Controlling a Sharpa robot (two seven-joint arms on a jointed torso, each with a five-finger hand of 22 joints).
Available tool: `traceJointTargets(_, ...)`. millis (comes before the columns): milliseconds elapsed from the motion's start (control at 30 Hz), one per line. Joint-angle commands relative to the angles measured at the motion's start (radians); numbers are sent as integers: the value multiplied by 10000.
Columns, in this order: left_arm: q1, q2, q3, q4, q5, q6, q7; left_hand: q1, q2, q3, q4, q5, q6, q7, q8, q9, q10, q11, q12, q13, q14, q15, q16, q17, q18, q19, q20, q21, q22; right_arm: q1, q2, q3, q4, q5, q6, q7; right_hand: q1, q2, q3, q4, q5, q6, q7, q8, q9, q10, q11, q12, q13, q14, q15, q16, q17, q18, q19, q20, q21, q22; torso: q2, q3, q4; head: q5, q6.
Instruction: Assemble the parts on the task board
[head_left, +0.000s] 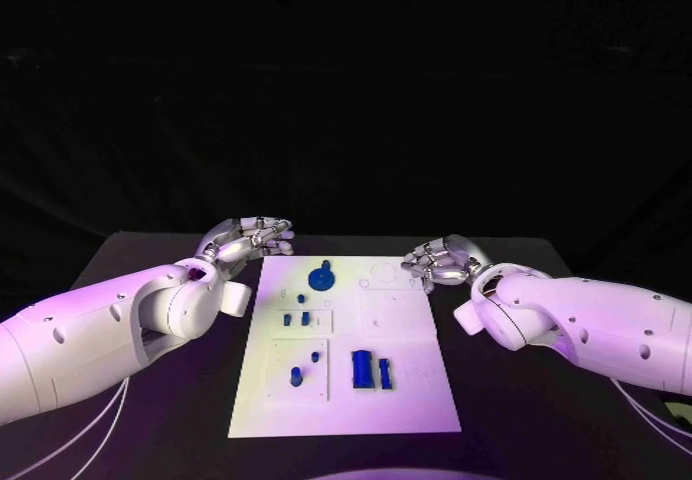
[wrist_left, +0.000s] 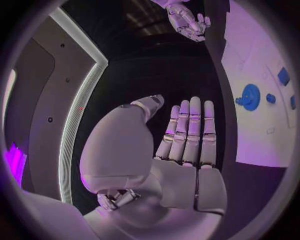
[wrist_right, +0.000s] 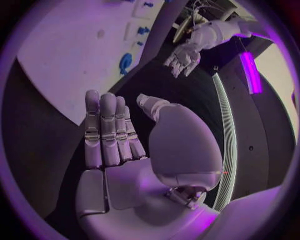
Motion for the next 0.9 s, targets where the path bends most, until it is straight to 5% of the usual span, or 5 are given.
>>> traceJointTargets(33,-61,318,13,-536,950,-533,970,-43,39,-223,97,-326,-283,-8,-283,-259,-394,-44,-690,-315,-720,118,-1531,-293,89,-828,206,-424,-1039,55,534,46,-1241,2860,1033,2251,-132,24,-41,-333,105,-197,325,-188,-558,-395,481,-1607,-1843,-1373,557,-2220,-1158,48,-951,526,-1680,-1533,-218,24,-29,45,547)
traceJointTargets(300,-164,931,18,-1504,1090,-1045,918,182,351,-877,64,-461,-562,15,-666,-904,-1422,-70,-1253,-773,-1451,404,-3439,-836,67,-1886,571,-404,-2994,73,1330,96,-2776,3547,1970,2900,-235,430,-818,-831,303,-648,768,-305,-1714,-1190,1044,-3266,-4586,-3163,1403,-4607,-2919,29,-2658,1414,-3408,-3937,-297,154,22,158,932)
traceJointTargets(333,-147,864,5,-1406,711,-601,553,-3813,2068,-4940,-1835,-1951,-8211,-1658,-2536,-4729,-10336,-1361,-1909,-1411,-8390,-1153,-6323,-2843,-1697,-7712,-2293,-1010,-9719,84,1233,89,-2654,2615,1018,1960,-3808,2209,-5651,-1541,-1154,-8812,-1702,-1315,-6775,-9701,-1061,-4095,-6925,-11112,-415,-7211,-7261,-1703,-10054,-1420,-4029,-10721,-245,85,2,109,801)
traceJointTargets(533,-178,807,23,-1090,691,-1018,647,-5551,2068,-4940,-1835,-1951,-8211,-1658,-2536,-4729,-10336,-1361,-1909,-1411,-8390,-1153,-6323,-2843,-1697,-7712,-2293,-1010,-9719,-8,1144,217,-2238,2873,668,2209,-12166,2209,-5651,-1541,-1154,-8812,-1702,-1315,-6775,-9701,-1061,-4095,-6925,-11112,-415,-7211,-7261,-1703,-10054,-1420,-4029,-10721,-249,272,13,238,1009)
traceJointTargets(900,-376,436,142,936,559,-3689,1254,-13143,2068,-4940,-1835,-1951,-8211,-1658,-2536,-4729,-10336,-1361,-1909,-1411,-8390,-1153,-6323,-2843,-1697,-7712,-2293,-1010,-9719,-575,600,1000,316,4457,-1478,3739,-12166,2209,-5651,-1541,-1154,-8812,-1702,-1315,-6775,-9701,-1061,-4095,-6925,-11112,-415,-7211,-7261,-1703,-10054,-1420,-4029,-10721,-253,513,27,405,1278)
